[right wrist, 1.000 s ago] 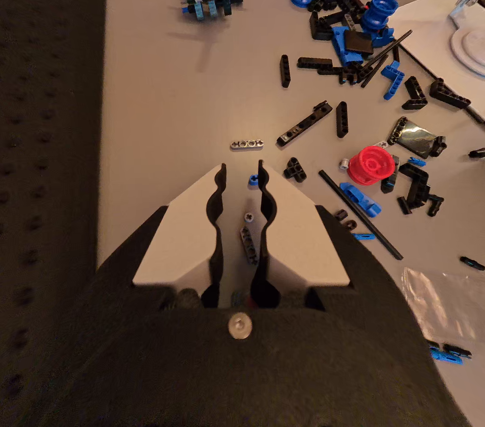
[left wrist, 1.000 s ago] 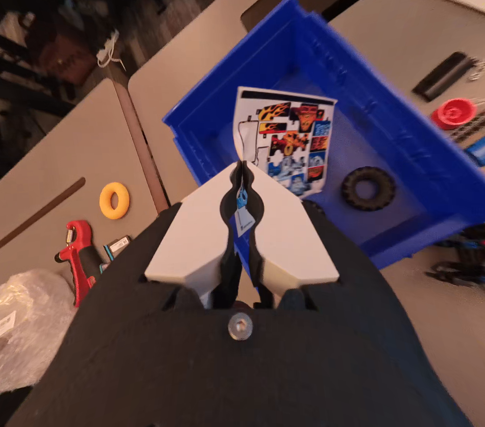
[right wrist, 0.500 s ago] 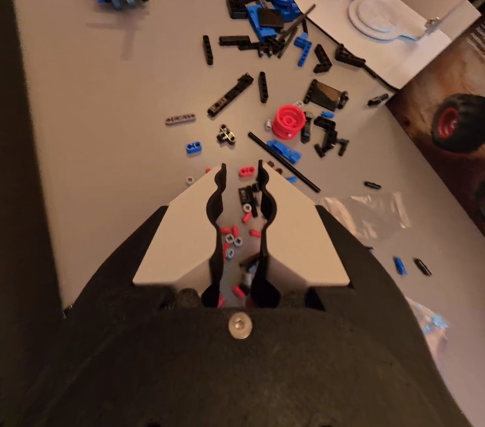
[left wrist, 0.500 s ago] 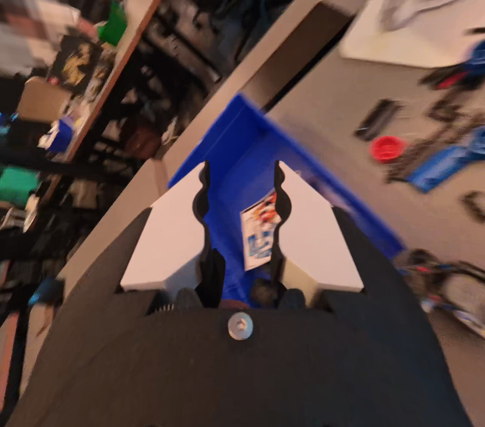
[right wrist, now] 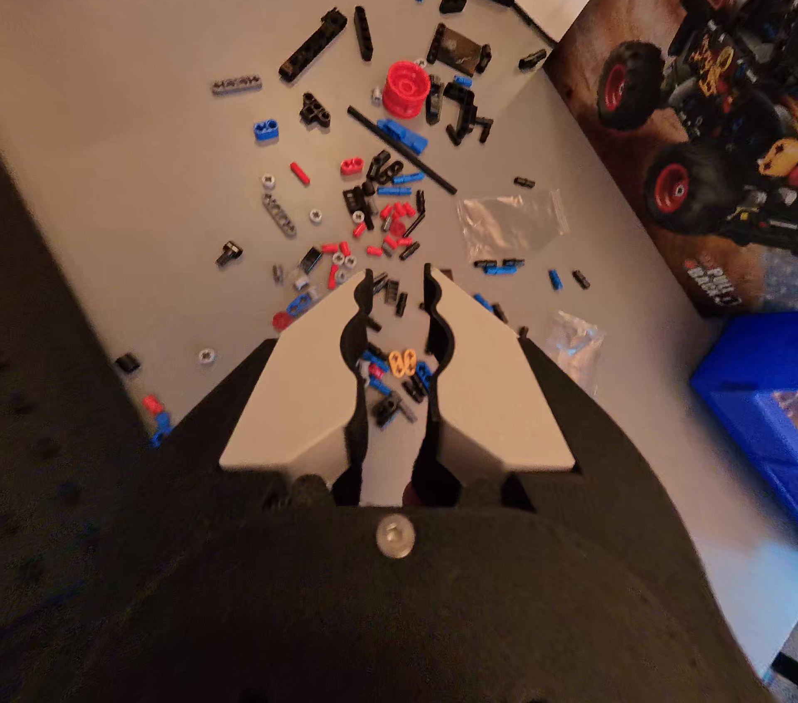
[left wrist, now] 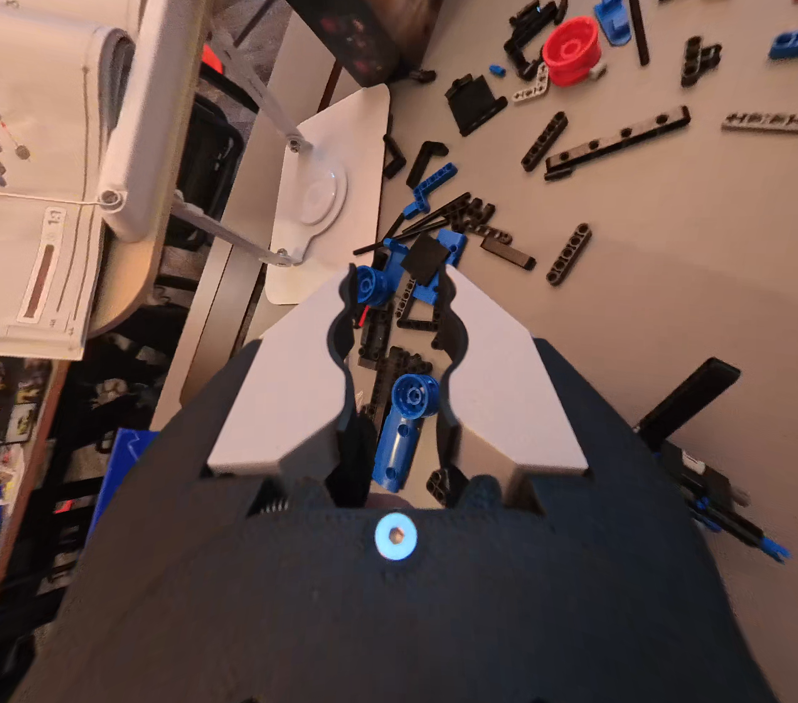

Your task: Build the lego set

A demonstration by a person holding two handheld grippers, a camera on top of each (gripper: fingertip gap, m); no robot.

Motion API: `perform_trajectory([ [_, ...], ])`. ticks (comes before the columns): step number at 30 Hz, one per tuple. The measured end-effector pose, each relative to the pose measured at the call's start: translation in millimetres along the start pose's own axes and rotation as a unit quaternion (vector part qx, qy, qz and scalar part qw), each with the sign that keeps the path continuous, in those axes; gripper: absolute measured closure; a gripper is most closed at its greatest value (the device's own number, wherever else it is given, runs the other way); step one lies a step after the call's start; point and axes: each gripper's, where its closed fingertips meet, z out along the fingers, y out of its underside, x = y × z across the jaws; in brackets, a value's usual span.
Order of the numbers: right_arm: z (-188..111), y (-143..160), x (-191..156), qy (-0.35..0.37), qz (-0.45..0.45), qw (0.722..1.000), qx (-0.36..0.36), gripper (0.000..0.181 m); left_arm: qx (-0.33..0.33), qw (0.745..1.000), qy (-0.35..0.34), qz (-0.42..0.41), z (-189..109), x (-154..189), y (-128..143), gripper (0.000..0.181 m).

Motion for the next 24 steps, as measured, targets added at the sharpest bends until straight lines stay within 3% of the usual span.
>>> perform_trajectory([
  [4,-15,20,-26,-0.025,0.009,0.999,-0.027,0.159,0.02,0.999,0.035,0.025,-1,23,-8,0.144],
  [9,-42,44,-36,0.02,0.027,0.998,-0.06,0.157,0.027,0.997,0.034,0.063,-8,32,-22,0.144],
  [15,-87,36,-24,0.114,0.082,0.99,-0.03,0.158,0.023,0.998,0.029,0.047,-10,19,-8,0.144],
  [24,-126,43,-35,0.19,0.084,0.976,-0.069,0.158,0.006,0.999,0.035,0.039,-14,12,7,0.141],
])
